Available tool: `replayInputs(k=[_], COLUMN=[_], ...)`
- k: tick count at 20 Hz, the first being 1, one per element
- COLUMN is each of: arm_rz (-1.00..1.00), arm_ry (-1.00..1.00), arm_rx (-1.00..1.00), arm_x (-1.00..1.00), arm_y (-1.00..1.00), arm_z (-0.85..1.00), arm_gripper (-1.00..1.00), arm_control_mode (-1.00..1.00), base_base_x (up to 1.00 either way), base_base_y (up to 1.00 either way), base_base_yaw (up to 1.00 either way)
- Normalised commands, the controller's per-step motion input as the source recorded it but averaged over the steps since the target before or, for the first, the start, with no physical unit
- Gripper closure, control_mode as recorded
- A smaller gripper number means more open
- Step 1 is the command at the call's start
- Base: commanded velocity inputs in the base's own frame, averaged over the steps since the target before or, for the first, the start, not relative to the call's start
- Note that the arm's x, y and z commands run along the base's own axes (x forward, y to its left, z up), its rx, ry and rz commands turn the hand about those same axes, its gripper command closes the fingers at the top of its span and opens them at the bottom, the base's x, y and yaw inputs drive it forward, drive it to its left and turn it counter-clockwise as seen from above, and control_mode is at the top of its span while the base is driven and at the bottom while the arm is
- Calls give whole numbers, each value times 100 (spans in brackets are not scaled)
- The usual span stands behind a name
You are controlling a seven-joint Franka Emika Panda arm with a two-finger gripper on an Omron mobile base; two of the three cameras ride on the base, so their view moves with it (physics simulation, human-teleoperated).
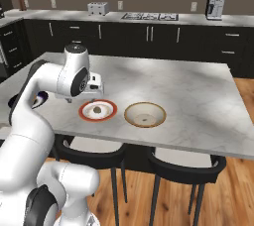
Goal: Pick the chicken drumstick and garlic from their plates and place them in the bowl. Then put the bowl in the fridge.
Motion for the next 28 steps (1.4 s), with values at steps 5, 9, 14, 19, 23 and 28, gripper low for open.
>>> replayInputs(k=[5, 9, 14, 19, 23, 28], arm_rz=[29, 12, 4, 3, 7, 4], arm_ry=[-1, 0, 0, -1, -1, -1], arm_rx=[-15, -21, -7, 0, -1, -1], arm_x=[17, 23, 26, 30, 35, 38], arm_y=[21, 26, 21, 9, 6, 0], arm_z=[-17, -13, -15, -18, -21, -18], arm_gripper=[-100, -100, -100, -100, -100, -100], arm_control_mode=[-100, -100, -100, -100, -100, -100], base_base_x=[0, 0, 0, 0, 0, 0], base_base_y=[0, 0, 0, 0, 0, 0], base_base_yaw=[0, 0, 0, 0, 0, 0])
